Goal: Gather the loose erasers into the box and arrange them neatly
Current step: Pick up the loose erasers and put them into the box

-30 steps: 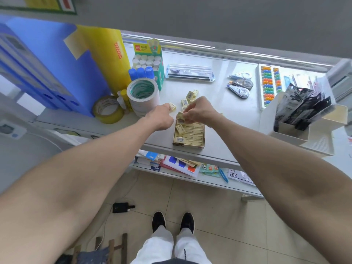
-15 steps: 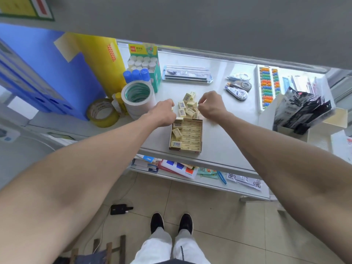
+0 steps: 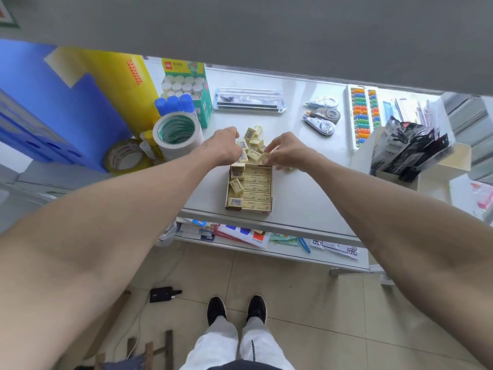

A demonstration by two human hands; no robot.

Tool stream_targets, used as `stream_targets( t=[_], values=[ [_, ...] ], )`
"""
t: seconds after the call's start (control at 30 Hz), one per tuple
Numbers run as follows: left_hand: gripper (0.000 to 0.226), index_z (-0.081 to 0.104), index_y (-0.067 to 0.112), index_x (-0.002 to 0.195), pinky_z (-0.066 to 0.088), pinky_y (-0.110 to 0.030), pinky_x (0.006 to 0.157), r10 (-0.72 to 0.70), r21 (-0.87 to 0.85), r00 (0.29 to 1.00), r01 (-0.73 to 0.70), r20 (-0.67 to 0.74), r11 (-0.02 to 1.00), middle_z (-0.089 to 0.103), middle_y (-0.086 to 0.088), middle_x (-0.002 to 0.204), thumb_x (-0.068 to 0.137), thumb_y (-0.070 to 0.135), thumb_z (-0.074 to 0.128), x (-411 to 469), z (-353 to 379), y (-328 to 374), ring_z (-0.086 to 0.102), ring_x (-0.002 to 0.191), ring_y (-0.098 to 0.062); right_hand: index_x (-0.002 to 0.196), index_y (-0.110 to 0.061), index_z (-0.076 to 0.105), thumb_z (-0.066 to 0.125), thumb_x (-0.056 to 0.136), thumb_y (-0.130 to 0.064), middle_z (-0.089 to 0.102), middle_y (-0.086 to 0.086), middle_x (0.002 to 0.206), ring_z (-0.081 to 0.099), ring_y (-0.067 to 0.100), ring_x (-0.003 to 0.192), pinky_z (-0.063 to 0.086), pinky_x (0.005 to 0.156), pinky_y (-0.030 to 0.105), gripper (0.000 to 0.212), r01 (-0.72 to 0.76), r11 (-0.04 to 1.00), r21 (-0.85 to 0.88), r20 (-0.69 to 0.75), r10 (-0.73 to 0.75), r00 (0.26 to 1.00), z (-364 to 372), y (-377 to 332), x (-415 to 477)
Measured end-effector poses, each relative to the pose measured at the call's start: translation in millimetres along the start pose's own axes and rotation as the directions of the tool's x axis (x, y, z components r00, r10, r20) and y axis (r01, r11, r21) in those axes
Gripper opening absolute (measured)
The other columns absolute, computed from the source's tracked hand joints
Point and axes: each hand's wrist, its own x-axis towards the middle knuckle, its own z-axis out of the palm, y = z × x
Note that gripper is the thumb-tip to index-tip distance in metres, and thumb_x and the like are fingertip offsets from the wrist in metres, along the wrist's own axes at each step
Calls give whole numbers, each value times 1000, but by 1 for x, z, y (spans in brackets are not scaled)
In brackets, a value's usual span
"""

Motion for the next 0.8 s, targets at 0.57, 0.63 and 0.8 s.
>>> stream_targets(
  t=[0.57, 0.63, 0.8],
  values=[
    [49, 47, 13, 136, 43, -43, 103, -17, 5, 1000, 17, 0, 1000, 53, -12, 136, 86, 11, 48, -44, 6, -35, 51, 121, -31, 100, 9, 71, 82, 78, -8, 73, 23, 91, 71, 26, 72, 63, 73, 34, 31, 11, 975, 224, 96, -34, 995, 40, -25, -36],
    [51, 47, 14, 136, 44, -44, 102, -16, 2, 1000, 16, -14, 1000, 53, -12, 135, 85, 10, 49, -48, 6, -39, 52, 120, -32, 98, 10, 71, 82, 77, -9, 74, 23, 88, 72, 27, 72, 63, 72, 34, 31, 30, 980, 198, 67, -44, 997, 51, -27, -36],
    [52, 47, 19, 136, 44, -42, 101, 25, 45, 999, -24, -29, 999, 54, -8, 136, 85, 11, 49, -54, 4, -38, 52, 120, -30, 86, 3, 72, 78, 84, -26, 69, 13, 75, 61, 19, 59, 53, 54, 27, 30, 158, 987, -40, -60, -161, 985, 53, -28, -39]
  ],
)
